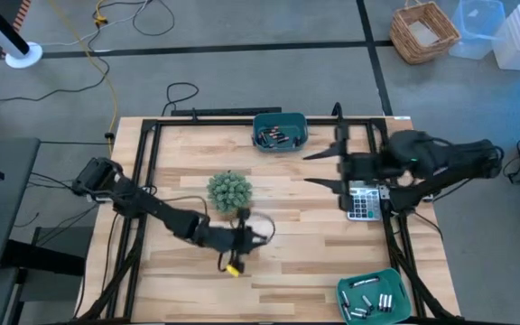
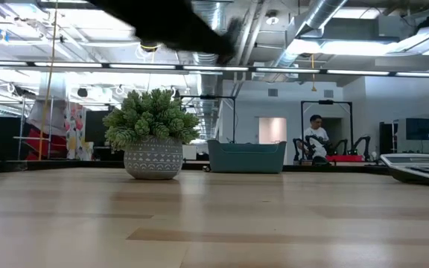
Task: Sort batteries
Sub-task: Put the silver battery into the green bin
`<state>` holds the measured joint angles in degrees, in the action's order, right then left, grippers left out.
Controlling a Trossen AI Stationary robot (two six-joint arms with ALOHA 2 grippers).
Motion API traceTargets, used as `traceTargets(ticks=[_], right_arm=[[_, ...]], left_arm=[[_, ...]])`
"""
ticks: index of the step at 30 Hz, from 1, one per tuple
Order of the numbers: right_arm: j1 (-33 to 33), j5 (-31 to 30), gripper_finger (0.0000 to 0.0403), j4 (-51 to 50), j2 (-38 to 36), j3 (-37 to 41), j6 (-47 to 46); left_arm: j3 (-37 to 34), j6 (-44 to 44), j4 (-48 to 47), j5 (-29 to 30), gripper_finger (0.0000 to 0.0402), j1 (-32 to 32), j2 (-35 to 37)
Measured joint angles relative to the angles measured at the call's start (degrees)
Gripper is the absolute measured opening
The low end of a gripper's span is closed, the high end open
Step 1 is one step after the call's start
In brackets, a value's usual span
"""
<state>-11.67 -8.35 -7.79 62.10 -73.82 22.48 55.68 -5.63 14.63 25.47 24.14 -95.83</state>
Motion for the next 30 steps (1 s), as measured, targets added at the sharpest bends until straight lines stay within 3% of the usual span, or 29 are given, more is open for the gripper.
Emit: traceTargets(ticks=[6, 12, 18, 21, 30], right_arm=[[-7.06, -6.03, 0.022, -0.37, -4.08, 0.0, -1.57], [-11.78, -8.73, 0.022, -0.19, -6.71, 0.0, -1.22], [-14.54, -8.77, 0.022, -0.16, -8.15, -0.84, -1.56], [-15.38, -8.75, 0.022, -1.85, -8.39, -2.48, -1.65], [-16.23, -8.77, 0.022, -5.45, -8.47, -4.57, -3.17]], left_arm=[[4.71, -4.84, 9.18, -3.06, 0.0038, -3.23, -3.41], [22.39, -9.54, 4.84, -8.7, 0.0038, -4.78, -17.7], [39.43, -9.81, 6.3, -19.31, 0.0038, -7.77, -29.17], [48.13, -8.63, 5.0, -25.71, 0.0038, -8.84, -36.13], [75.09, -2.26, -0.7, -35.22, 0.0038, -10.13, -56.1]])
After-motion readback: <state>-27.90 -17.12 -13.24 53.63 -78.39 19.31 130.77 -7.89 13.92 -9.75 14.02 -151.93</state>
